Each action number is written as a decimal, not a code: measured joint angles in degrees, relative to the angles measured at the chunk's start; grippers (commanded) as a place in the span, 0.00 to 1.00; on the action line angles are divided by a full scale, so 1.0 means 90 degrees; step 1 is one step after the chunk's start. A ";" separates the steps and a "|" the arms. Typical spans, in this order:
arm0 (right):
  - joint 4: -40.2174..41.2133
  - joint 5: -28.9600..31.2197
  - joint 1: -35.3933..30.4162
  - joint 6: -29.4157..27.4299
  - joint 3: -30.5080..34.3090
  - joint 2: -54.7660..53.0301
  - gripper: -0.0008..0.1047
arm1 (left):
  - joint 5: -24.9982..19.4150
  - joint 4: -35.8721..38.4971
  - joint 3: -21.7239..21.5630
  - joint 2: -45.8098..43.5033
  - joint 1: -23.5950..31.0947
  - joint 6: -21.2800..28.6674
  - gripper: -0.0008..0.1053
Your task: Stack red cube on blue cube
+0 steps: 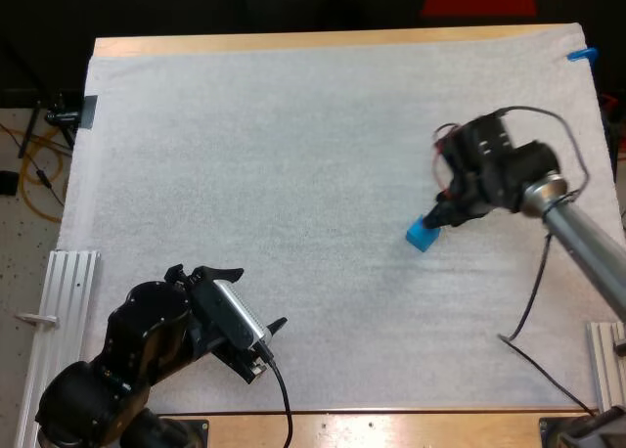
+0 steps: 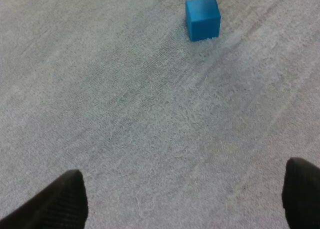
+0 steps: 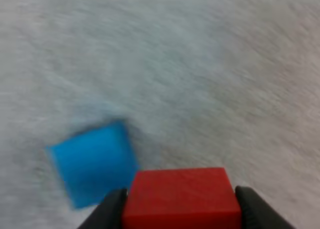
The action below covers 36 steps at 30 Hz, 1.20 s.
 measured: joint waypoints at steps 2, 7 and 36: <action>-0.0054 -0.0018 0.0213 -0.0011 0.0000 0.0000 0.17 | 0.0000 0.0000 0.0000 0.0000 0.0000 0.0000 0.73; -0.0276 -0.0019 0.0568 -0.0040 0.0000 0.0023 0.17 | 0.0000 0.0000 0.0000 0.0000 0.0000 0.0000 0.73; -0.0395 -0.0174 0.0663 -0.0322 -0.0009 0.0724 0.29 | 0.0000 0.0000 0.0000 0.0000 0.0000 0.0000 0.73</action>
